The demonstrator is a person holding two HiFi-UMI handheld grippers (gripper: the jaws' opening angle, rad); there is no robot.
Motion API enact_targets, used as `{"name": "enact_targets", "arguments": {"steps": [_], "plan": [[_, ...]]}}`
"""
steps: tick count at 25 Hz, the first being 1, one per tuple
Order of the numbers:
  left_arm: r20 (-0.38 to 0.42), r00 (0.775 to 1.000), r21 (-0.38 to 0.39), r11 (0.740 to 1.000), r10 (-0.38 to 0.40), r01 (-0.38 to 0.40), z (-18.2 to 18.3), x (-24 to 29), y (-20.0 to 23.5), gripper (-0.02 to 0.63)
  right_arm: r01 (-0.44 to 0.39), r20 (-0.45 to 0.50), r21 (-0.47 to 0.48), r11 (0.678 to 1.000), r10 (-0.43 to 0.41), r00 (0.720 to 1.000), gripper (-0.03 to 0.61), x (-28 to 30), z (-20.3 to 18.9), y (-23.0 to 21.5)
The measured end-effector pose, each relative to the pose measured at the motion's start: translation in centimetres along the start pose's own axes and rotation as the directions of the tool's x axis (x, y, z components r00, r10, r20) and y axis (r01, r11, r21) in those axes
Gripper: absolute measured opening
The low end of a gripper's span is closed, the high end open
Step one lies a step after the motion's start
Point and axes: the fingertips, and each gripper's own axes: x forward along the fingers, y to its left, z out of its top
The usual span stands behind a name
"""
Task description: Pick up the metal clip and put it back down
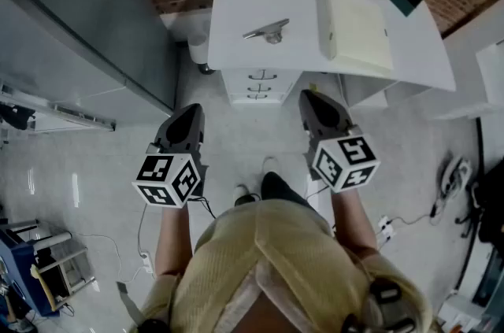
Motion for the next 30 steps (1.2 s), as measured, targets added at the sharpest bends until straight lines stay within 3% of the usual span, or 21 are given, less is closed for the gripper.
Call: {"name": "enact_targets", "arguments": {"steps": [8,18,26,30], "plan": [[-0.001,0.999,-0.003,0.999,0.032,-0.032,-0.2,0.3,0.4,0.003,-0.008,-0.024,0.009,1.000,0.008,1.000,0.004,0.6,-1.0,-0.8],[-0.004,1.000,-0.014,1.000,0.005,-0.005,-0.3,2.3,-0.9,0.002,-0.143,-0.050,-0.047,0.989,0.141,0.989,0.005,2.2,-1.2,-1.0],[-0.026,0.999,-0.014,0.999,0.034,-0.034,0.1,5.0,-1.8,0.003,-0.166,-0.117,-0.210,0.964,0.144,0.983,0.008,4.7,-2.3,-3.3],[-0.039,0.998,-0.014,0.998,0.054,-0.054,0.1,6.5,-2.1,0.003,-0.225,-0.213,-0.299,0.927,0.165,0.963,0.109,5.7,-2.7,-3.5]]}}
